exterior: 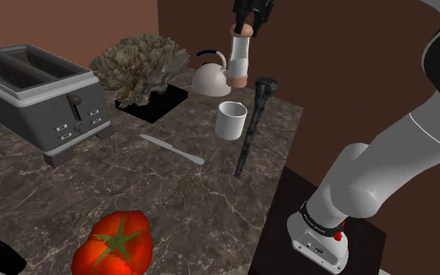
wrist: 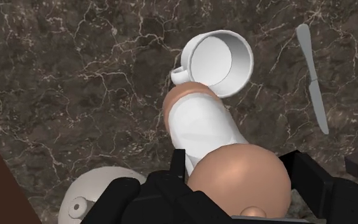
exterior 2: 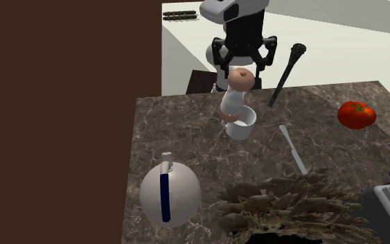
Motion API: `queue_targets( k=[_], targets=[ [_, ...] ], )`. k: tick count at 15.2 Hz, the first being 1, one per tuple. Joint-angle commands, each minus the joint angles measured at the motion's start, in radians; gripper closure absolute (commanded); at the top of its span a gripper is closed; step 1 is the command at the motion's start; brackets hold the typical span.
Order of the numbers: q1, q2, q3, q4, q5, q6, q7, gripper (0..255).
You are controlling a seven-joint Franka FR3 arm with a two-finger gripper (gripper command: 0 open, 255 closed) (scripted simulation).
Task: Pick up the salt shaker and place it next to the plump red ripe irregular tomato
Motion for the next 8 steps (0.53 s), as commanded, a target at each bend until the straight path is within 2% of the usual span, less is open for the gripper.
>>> queue_targets(
  k=[1, 8],
  targets=[
    [0.019, -0.019, 0.037, -0.030, 0.004, 0.019, 0.056, 255],
    [0.080, -0.007, 0.155, -0.027, 0.023, 0.054, 0.234, 255]
  ],
)
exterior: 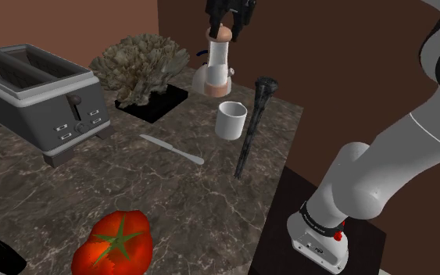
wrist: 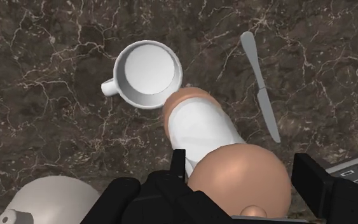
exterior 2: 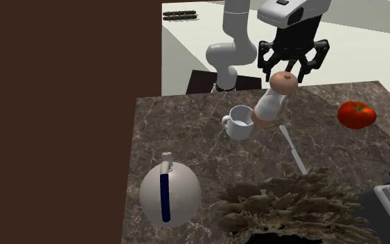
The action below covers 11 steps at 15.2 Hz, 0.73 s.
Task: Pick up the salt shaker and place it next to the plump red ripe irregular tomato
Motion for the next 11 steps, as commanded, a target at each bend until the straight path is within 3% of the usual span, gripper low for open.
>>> queue_targets(
  k=[1, 11],
  targets=[
    [0.017, 0.007, 0.032, 0.002, 0.004, 0.012, 0.050, 255],
    [0.110, 0.134, 0.195, 0.132, -0.003, 0.046, 0.302, 255]
  ],
)
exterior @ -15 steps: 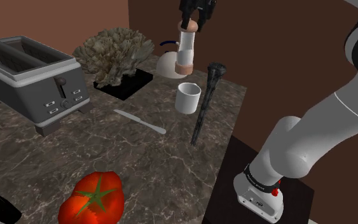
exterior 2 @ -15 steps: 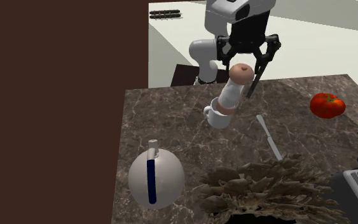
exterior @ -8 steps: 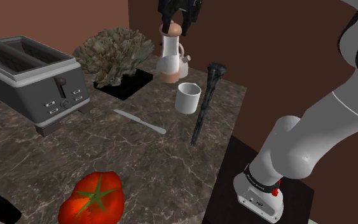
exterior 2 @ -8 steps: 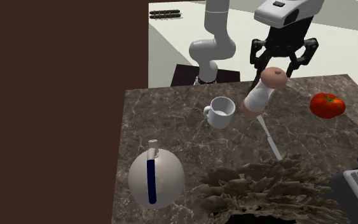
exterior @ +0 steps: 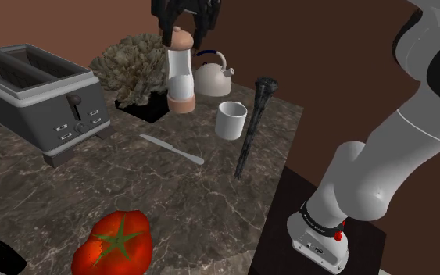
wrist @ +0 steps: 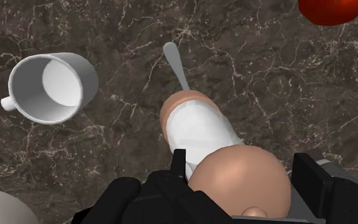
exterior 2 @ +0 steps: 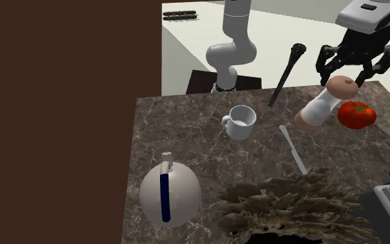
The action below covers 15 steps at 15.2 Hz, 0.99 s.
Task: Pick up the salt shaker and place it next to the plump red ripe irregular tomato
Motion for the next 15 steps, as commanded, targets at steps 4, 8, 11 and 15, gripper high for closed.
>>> queue_targets(
  k=[4, 8, 11, 15],
  targets=[
    [0.055, 0.110, 0.077, 0.126, -0.030, 0.000, 0.130, 255],
    [0.115, 0.223, 0.133, 0.261, -0.075, -0.016, 0.234, 255],
    [0.175, 0.332, 0.169, 0.401, -0.125, -0.046, 0.312, 255],
    [0.204, 0.368, 0.179, 0.417, -0.144, -0.026, 0.344, 255]
  ],
)
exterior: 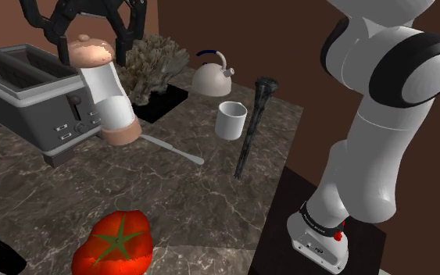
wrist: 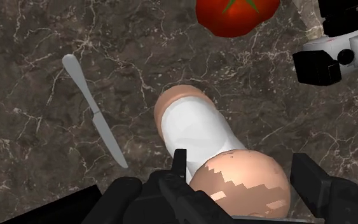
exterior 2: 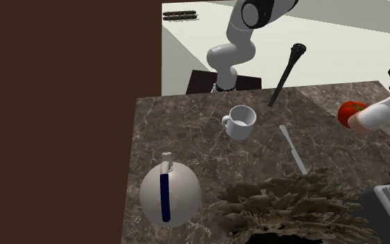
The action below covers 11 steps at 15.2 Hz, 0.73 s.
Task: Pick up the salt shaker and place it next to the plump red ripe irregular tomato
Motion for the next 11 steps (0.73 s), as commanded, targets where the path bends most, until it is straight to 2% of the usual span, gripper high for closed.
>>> queue_targets(
  k=[1, 11],
  targets=[
    [-0.004, -0.017, 0.000, -0.053, 0.006, 0.038, -0.001, 255],
    [-0.032, -0.116, -0.009, -0.329, 0.043, 0.218, -0.030, 255]
  ],
)
